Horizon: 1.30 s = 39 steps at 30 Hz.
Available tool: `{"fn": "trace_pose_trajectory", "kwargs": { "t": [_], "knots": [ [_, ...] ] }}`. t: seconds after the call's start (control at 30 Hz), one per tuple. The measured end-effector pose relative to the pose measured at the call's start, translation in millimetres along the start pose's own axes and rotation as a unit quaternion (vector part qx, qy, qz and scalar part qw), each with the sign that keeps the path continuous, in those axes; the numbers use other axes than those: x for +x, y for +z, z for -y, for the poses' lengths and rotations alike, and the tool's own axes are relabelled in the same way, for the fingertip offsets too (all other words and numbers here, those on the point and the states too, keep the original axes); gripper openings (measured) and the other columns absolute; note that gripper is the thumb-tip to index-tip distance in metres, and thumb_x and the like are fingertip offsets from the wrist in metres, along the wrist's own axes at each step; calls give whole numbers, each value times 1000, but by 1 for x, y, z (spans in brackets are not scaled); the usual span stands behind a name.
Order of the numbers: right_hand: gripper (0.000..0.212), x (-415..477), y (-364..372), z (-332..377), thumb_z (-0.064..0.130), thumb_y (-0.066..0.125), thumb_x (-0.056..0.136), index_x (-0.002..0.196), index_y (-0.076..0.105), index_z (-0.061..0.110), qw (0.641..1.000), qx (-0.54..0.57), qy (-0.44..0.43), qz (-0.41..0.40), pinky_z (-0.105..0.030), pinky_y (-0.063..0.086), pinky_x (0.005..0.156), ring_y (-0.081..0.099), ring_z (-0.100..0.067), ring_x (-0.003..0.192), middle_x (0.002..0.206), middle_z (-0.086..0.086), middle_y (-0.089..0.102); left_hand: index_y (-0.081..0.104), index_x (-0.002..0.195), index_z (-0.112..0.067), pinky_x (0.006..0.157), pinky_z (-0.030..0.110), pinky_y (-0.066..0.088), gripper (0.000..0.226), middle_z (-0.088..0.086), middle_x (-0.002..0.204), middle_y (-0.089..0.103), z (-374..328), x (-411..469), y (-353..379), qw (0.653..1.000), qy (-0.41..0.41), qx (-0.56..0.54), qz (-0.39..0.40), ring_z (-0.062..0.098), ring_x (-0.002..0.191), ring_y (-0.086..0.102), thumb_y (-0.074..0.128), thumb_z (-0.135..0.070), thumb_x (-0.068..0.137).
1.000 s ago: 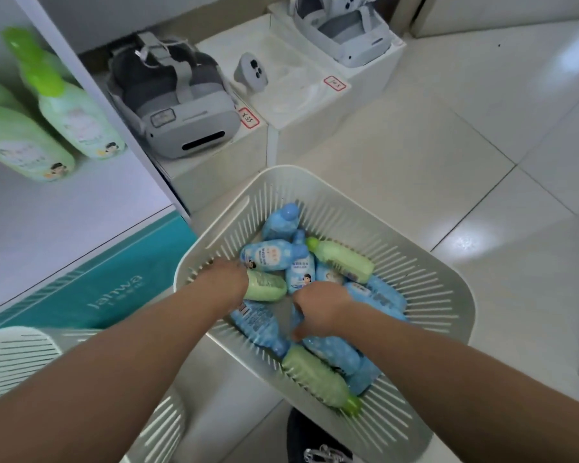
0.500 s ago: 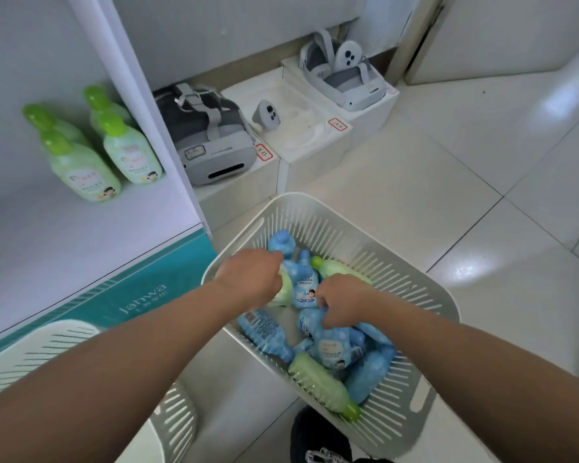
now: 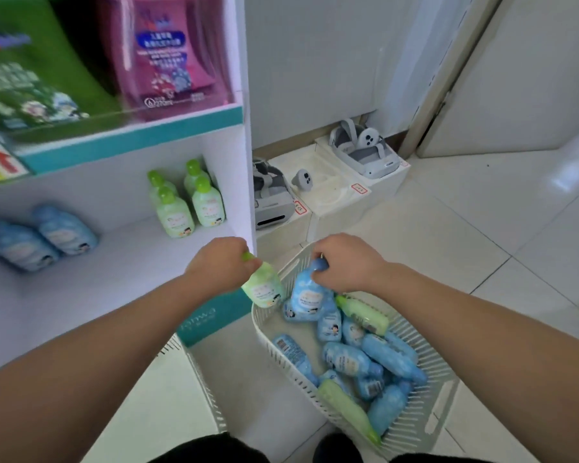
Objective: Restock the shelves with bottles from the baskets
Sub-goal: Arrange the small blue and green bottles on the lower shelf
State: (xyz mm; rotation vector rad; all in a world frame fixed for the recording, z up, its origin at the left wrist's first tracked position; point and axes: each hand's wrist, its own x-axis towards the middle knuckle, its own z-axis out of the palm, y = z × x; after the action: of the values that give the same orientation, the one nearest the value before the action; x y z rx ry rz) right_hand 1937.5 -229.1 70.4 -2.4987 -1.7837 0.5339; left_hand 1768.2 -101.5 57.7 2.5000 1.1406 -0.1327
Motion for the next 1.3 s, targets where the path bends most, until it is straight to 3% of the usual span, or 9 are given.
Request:
{"fn": "trace_pose_trajectory", "kwargs": {
  "t": [0.23,0.37,0.8,0.93,1.1,1.2,1.3],
  "knots": [
    [15,11,-12,48,27,61,75,84,65,16,995,32,-39,-81,-31,49,70,59,-21,81,85,0,65,60,107,-14,72,30,38,37,6,105,61,38,-16,-32,996,-72,-12,-41,21,85,48,53,-47,90],
    [7,21,-8,72,25,61,74,72,57,20,994,43,-67,-73,-27,40,60,53,-18,72,70,6,54,60,105,-16,70,29,40,34,4,100,59,58,-16,-37,991,-105,-49,-59,22,87,53,56,-46,89],
    [23,64,11,103,21,66,73,95,70,18,991,101,-43,-76,-28,51,73,60,-18,82,89,0,67,64,101,-16,68,27,39,36,7,101,63,90,41,-40,976,-113,-121,-143,23,84,54,65,-46,82],
    [22,73,12,103,22,66,73,94,71,19,991,107,-37,-77,-26,50,72,58,-17,79,88,2,67,64,102,-12,73,30,40,41,9,103,63,87,67,-41,981,-104,-97,-134,28,98,58,63,-48,84],
    [23,80,17,101,23,66,73,96,70,19,992,103,-41,-68,-26,49,73,55,-15,78,89,2,67,65,101,-9,72,31,41,43,10,103,64,84,90,-35,983,-107,-85,-119,28,99,59,62,-49,84],
    [22,83,20,99,23,66,73,94,71,19,992,105,-38,-66,-27,49,72,57,-17,80,87,2,67,61,91,-11,67,30,38,38,9,94,61,82,100,-34,986,-102,-75,-104,29,96,59,61,-49,85],
    [20,84,24,98,22,64,72,91,71,18,992,102,-39,-71,-29,50,71,58,-19,80,85,1,67,61,102,-12,70,29,40,40,9,102,63,79,109,-30,987,-107,-79,-94,28,99,59,62,-49,85]
  ]
}}
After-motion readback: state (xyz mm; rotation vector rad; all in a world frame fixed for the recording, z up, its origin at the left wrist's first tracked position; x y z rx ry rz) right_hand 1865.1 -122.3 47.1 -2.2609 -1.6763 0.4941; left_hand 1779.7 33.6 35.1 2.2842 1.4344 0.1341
